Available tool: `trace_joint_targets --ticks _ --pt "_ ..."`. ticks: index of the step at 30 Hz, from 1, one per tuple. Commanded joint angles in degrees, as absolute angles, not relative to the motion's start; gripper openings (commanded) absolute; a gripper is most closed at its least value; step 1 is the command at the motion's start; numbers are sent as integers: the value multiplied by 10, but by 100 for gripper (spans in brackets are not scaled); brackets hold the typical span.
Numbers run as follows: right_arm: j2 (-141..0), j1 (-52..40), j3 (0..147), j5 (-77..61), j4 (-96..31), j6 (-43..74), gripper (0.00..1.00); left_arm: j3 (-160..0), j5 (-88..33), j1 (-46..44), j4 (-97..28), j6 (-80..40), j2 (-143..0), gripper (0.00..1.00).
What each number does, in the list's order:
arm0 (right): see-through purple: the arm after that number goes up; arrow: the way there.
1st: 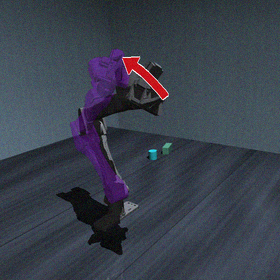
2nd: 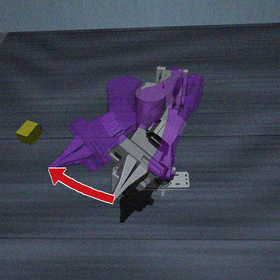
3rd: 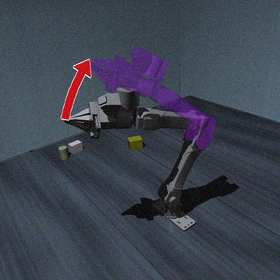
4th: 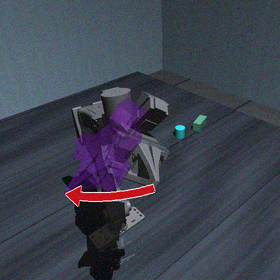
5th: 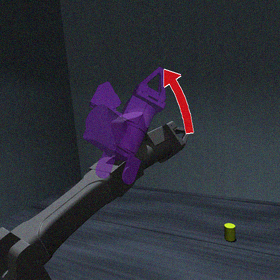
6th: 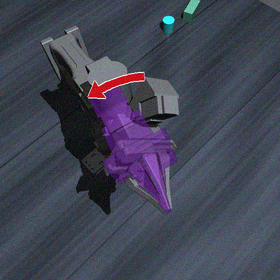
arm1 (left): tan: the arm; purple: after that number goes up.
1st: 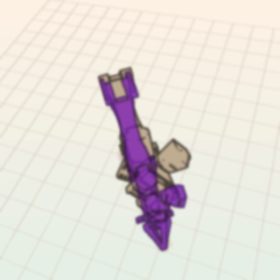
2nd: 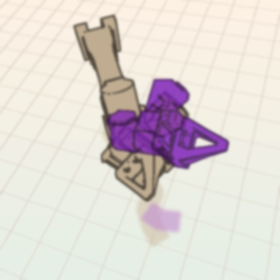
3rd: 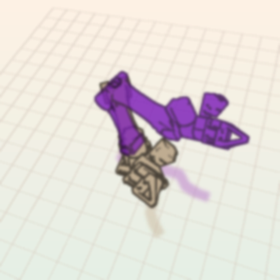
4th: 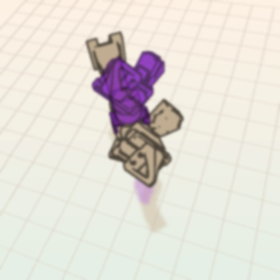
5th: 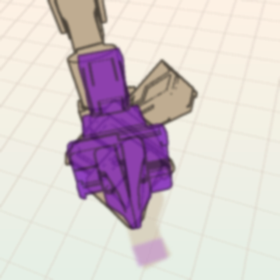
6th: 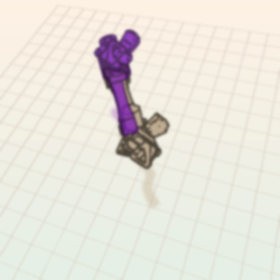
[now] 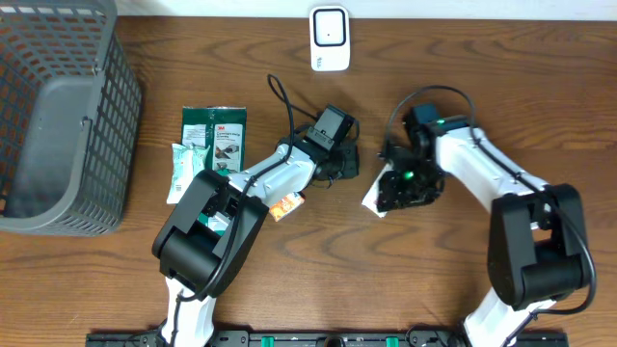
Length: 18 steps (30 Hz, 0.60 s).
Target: Scan the item barcode
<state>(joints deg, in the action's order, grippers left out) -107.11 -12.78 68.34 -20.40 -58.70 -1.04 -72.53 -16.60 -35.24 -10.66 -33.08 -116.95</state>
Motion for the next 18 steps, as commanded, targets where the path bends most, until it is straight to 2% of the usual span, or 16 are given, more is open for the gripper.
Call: trace_joint_targets --ticks 1,4,6,11,18 --pt "-1025 -70 697 -225 -592 30 41 -724 -188 -348 -90 -305 -1170 23" --pt "-1018 -23 696 -221 -588 34 27 -724 -189 -350 -89 -305 -1172 23" --pt "-1021 -3 686 -221 -569 44 20 -724 -189 -357 -91 -305 -1176 23" --pt "-1025 12 622 -221 -458 97 2 -724 -188 -380 -98 -305 -1188 23" --pt "-1025 -4 516 -223 -246 170 1 -724 -188 -386 -137 -307 -1192 24"
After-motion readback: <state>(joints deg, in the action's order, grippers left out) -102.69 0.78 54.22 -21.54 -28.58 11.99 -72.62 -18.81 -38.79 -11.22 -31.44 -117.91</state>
